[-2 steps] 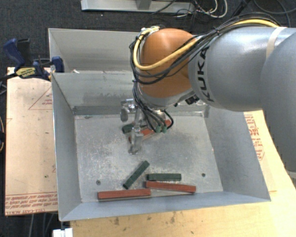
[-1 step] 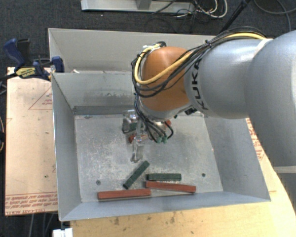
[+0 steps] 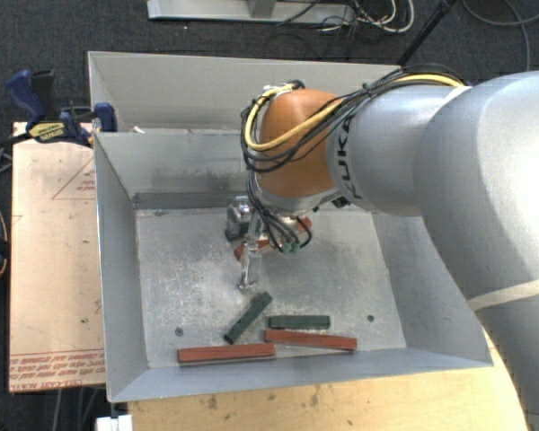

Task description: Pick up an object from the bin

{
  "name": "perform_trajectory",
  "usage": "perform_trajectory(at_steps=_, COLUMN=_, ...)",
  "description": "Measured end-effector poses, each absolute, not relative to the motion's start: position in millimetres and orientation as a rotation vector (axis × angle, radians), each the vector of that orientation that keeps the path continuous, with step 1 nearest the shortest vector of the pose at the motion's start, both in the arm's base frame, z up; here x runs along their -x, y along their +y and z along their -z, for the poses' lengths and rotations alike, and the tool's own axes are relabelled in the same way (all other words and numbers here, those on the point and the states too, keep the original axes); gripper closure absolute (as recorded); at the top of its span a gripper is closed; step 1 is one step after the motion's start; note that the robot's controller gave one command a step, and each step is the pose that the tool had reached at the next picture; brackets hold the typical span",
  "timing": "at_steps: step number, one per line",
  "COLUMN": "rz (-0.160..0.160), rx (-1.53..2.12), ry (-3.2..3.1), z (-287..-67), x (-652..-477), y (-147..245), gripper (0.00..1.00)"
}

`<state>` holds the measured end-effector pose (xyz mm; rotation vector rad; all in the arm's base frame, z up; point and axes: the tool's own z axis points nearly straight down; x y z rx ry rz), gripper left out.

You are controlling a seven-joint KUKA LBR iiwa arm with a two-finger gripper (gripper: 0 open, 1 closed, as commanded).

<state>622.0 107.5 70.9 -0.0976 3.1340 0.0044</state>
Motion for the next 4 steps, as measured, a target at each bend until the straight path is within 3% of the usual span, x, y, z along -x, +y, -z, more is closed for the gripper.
perform_trajectory(at_steps=1, rz=-0.004, rx=0.048, ry=3.137, z=-71, x=-640.5, y=96, gripper=0.00)
perform_trajectory(at_steps=2, rz=0.000, rx=0.205, ry=3.128, z=-75, x=-637.9, y=54, gripper=1.00)
perform_trajectory(at_steps=3, rz=0.000, rx=0.205, ry=3.128, z=-75, x=-637.9, y=54, gripper=1.00)
perform_trajectory(at_steps=4, rz=-0.002, rx=0.193, ry=3.138, z=-118, x=-647.2, y=57, gripper=1.00)
